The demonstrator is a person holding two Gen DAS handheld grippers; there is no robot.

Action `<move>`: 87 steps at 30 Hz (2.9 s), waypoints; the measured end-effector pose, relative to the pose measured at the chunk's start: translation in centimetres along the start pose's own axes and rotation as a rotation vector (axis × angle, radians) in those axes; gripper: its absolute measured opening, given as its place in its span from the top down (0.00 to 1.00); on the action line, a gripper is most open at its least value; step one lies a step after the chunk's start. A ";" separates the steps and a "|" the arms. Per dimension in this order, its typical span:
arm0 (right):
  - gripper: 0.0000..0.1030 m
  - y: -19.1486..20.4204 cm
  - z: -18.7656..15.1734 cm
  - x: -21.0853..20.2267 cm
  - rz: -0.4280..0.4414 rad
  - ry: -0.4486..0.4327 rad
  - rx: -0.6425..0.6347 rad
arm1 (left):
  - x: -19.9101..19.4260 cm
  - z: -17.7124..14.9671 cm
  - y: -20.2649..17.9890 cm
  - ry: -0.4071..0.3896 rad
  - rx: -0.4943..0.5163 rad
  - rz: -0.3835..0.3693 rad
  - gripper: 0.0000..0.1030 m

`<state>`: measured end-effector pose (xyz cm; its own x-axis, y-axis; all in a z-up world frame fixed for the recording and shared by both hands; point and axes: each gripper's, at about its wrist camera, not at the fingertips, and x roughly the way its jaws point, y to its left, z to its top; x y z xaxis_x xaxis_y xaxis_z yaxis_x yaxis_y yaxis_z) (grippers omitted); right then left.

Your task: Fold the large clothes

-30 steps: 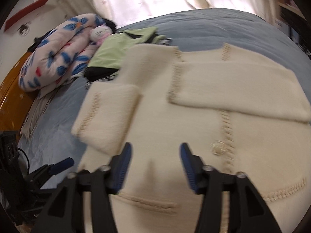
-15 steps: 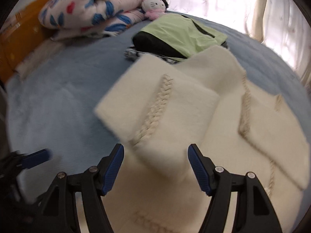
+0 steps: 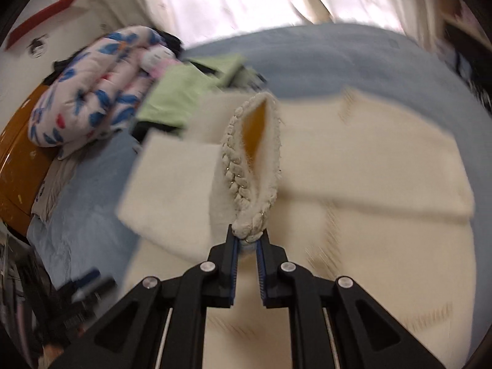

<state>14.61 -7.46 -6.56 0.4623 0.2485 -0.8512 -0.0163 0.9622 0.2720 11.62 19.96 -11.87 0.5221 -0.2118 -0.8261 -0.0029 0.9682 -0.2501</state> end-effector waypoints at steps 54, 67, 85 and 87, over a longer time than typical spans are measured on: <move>0.42 -16.8 11.2 5.8 -0.055 -0.014 0.183 | 16.3 19.7 2.1 0.132 -0.056 -0.173 0.25; 0.79 -15.0 11.9 8.5 -0.051 -0.011 0.093 | 20.4 20.9 1.9 0.161 -0.106 -0.405 0.19; 0.83 -15.1 10.2 9.1 -0.155 -0.120 0.245 | 14.8 19.9 -11.3 -0.254 0.273 0.299 0.88; 0.77 -15.0 10.7 8.7 -0.142 -0.097 0.246 | 17.4 20.3 -10.2 -0.191 0.277 0.347 0.85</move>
<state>28.39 -20.95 -13.21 0.5273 0.0903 -0.8449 0.2641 0.9277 0.2639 38.03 9.06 -13.50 0.6777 0.1330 -0.7233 0.0088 0.9820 0.1888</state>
